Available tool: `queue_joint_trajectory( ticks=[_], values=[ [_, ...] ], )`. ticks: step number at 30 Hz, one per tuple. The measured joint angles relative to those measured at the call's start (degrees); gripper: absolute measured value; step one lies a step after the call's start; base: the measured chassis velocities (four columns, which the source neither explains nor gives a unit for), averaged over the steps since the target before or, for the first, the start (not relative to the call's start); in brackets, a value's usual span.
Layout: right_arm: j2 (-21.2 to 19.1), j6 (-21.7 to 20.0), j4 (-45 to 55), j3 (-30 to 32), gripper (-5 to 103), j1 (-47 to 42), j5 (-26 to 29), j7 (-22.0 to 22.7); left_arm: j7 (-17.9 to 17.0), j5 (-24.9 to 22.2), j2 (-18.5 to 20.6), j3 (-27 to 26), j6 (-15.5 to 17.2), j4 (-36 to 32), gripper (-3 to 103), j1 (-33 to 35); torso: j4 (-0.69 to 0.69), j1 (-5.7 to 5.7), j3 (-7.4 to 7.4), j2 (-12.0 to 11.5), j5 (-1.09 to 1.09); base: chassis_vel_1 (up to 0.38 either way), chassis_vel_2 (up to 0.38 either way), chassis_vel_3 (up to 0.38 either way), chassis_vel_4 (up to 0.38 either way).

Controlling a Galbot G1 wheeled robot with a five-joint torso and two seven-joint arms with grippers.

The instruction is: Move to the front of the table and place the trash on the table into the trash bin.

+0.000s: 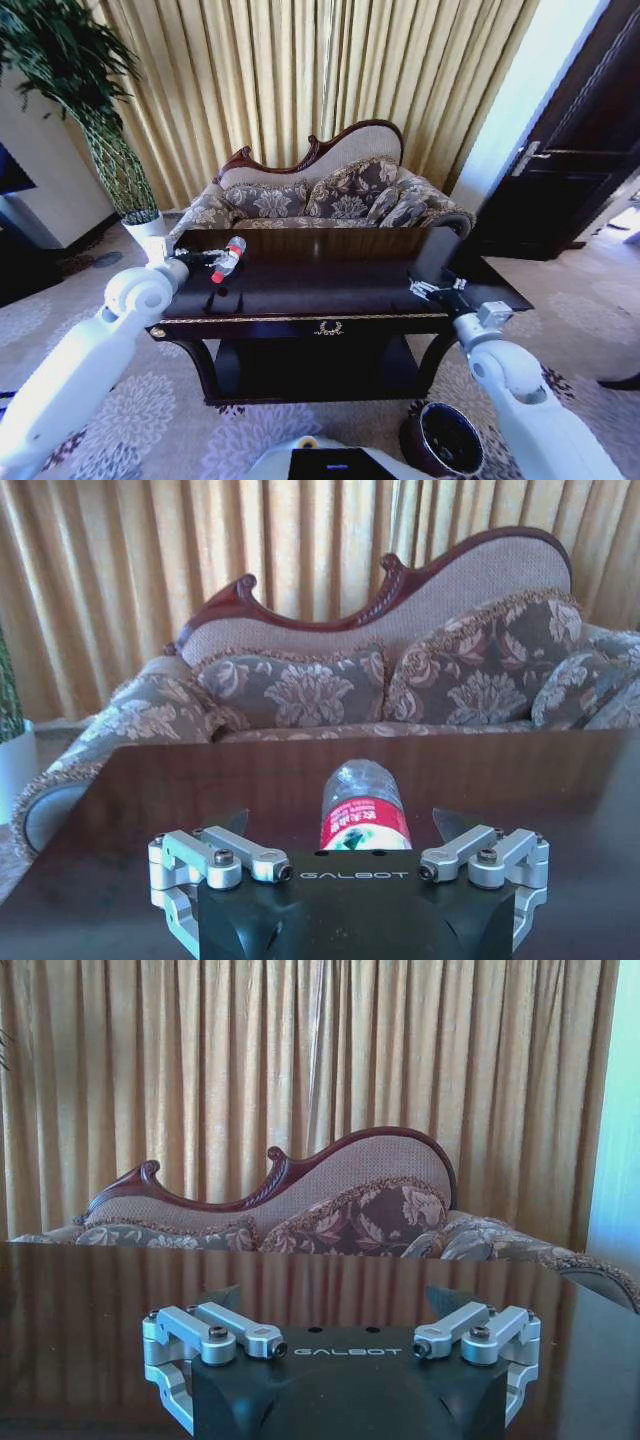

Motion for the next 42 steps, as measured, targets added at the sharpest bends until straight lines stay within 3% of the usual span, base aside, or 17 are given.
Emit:
queue_joint_trajectory(
  ticks=[42],
  values=[
    [-1.13, 2.67, -0.1, 0.13, 100, 0.47, 0.13, -0.04, 2.44, 0.69, -3.91, 0.48, -0.4, 5.53, 100, 1.76, 0.01, -0.01, -0.01, 0.0, 0.0, 0.0, 0.0, 0.0, 0.0]
  ],
)
